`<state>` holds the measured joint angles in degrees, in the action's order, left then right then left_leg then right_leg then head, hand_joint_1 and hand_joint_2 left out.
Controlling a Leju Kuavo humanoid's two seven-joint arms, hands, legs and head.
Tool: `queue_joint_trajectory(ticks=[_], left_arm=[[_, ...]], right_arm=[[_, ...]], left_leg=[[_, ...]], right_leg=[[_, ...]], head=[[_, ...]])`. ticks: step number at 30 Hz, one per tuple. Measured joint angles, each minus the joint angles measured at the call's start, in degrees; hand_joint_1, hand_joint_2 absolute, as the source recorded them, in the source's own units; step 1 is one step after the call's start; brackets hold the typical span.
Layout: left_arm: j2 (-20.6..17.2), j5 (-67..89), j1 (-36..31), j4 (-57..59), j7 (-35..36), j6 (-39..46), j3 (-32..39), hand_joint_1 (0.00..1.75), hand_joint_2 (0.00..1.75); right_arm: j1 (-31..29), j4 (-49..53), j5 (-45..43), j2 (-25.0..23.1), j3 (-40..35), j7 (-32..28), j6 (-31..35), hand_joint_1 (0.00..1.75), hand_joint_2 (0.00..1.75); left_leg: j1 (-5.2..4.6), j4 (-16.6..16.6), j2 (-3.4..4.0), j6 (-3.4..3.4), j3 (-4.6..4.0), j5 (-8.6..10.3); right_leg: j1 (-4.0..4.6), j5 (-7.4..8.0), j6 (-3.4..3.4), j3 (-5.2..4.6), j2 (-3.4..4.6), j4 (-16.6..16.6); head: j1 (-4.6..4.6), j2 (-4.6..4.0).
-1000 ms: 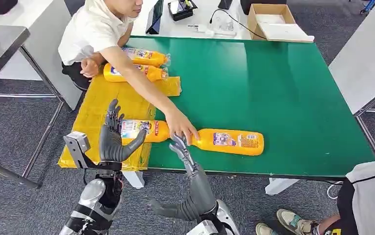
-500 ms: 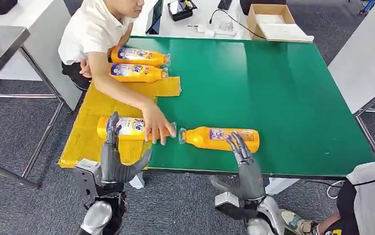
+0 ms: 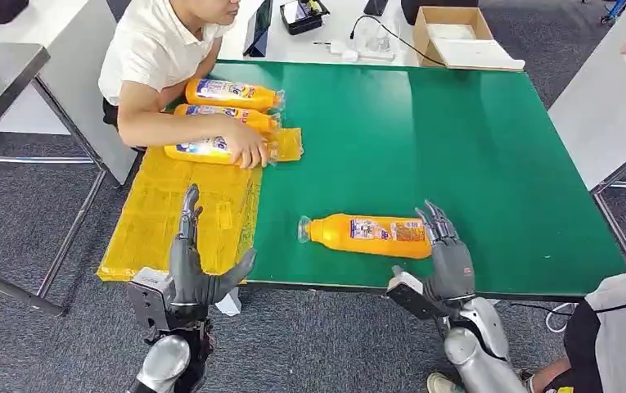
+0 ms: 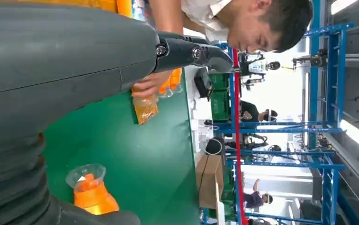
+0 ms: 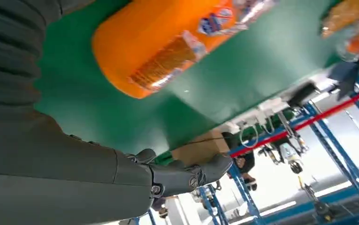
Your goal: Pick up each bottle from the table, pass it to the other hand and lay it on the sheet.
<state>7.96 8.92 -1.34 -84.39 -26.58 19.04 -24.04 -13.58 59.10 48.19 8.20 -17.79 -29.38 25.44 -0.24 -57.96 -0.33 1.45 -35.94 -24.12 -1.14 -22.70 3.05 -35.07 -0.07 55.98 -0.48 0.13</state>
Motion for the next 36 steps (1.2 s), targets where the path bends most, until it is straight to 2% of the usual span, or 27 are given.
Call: queue_joint_trajectory(ticks=[10,17,28,36], left_arm=[[0.0,-0.8,0.0,0.0,0.3,-1.0,-0.2,0.0,1.75],[0.3,-1.0,-0.9,0.3,1.0,-1.4,-1.2,0.0,1.75],[0.7,-1.8,-3.7,2.4,2.6,-0.8,-1.2,0.0,1.75],[1.1,-2.7,-4.3,3.3,3.6,-1.9,-1.2,0.0,1.75]], right_arm=[[-1.8,-3.8,0.1,0.2,0.4,0.1,-0.6,0.0,1.75],[-8.8,-10.0,2.1,-1.2,-1.5,4.8,-6.6,0.0,1.75],[-16.2,-22.9,4.2,-5.0,-4.9,8.9,-9.8,0.0,1.75],[-18.7,-26.6,4.1,-6.5,-6.1,11.0,-10.9,0.0,1.75]], left_leg=[[0.01,0.0,0.02,0.0,0.0,0.01],[0.01,0.0,0.01,0.03,0.01,0.08],[0.01,0.0,0.06,0.03,0.0,0.07],[0.01,0.0,0.06,0.03,0.05,0.07]], right_leg=[[0.01,0.0,0.0,0.0,0.0,0.0],[0.0,0.03,0.02,0.0,0.0,0.0],[0.01,0.04,0.03,-0.02,0.01,0.0],[0.01,0.04,0.03,0.01,0.02,0.0]], head=[[0.0,0.0],[0.0,0.0],[-0.02,0.0],[0.0,0.0]])
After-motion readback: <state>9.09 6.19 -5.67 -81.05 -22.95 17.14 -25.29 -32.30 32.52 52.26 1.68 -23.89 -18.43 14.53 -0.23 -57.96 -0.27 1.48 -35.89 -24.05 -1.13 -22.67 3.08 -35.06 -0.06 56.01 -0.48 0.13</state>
